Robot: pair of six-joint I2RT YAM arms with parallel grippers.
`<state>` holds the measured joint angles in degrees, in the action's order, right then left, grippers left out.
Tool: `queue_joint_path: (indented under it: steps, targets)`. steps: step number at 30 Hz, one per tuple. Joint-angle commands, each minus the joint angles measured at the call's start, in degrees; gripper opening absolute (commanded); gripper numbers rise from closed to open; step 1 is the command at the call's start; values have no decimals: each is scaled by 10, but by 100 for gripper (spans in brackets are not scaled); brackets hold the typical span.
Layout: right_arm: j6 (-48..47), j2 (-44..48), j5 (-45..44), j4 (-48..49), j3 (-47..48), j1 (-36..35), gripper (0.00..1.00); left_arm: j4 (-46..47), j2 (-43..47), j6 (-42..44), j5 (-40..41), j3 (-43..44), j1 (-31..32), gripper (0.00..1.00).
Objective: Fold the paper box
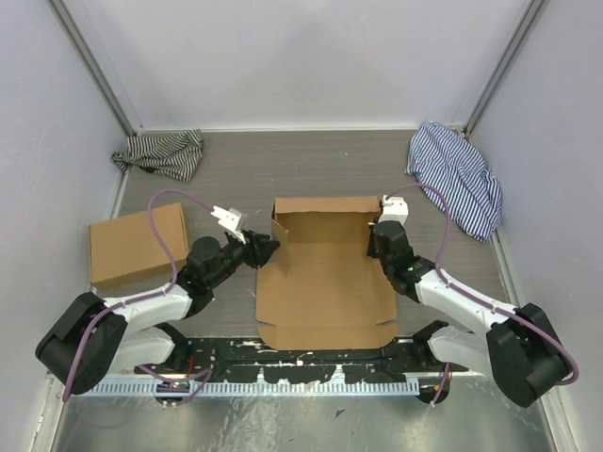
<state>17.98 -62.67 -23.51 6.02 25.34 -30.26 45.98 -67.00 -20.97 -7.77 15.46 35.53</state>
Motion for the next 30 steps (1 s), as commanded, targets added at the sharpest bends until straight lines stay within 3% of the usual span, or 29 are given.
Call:
queue_joint_path:
  steps: [1, 30]
  targets:
    - [8, -2, 22, 8, 15, -1, 2, 3, -6, 22, 28, 2, 30, 47]
    - [29, 133, 124, -1, -57, -5, 2, 93, -161, 121, 311, 66, 142, 44]
